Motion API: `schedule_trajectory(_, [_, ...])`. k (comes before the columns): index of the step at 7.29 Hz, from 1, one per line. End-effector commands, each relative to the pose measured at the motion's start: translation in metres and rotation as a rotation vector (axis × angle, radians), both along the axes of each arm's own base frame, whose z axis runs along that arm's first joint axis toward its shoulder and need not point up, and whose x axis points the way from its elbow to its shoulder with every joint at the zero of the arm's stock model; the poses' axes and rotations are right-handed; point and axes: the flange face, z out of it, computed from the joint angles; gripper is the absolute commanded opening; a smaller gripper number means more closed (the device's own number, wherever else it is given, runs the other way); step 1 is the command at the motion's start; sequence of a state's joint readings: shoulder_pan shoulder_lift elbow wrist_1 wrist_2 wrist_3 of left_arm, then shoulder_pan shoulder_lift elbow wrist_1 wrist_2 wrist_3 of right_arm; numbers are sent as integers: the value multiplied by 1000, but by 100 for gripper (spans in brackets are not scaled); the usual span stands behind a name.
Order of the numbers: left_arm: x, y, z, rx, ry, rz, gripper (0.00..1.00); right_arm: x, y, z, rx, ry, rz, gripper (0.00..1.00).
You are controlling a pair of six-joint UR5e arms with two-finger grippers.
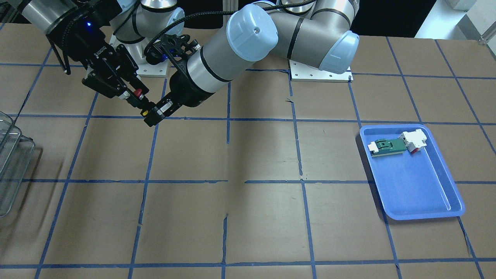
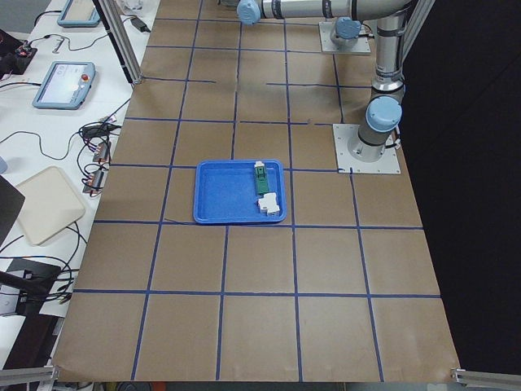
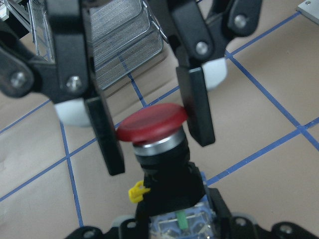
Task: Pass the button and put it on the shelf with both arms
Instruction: 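Close the right gripper on the button and open the left gripper, then carry the button to the mesh basket with the right gripper while the left arm withdraws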
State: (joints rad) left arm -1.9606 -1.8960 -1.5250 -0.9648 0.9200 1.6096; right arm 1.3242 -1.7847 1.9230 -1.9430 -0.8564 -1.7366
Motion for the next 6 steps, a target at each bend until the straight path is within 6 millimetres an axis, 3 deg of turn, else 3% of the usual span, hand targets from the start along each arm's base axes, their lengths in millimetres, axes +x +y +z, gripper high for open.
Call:
schedule_trajectory(1, [2,1,6,13,-3,36,100,-1,-1,0,-9,6,-1,0])
schedule_trajectory(4, [15,2,22,9,-24,92,100,-6,-4,0,-14,31,0,0])
schedule_trajectory(5, [29,-4,23,34,-107,236,100,-25,-5,-4,10,145,-44,0])
schedule_trajectory(6, [39,-8,25,64,-149,359,100,-62,-9,-8,34,201,-117,0])
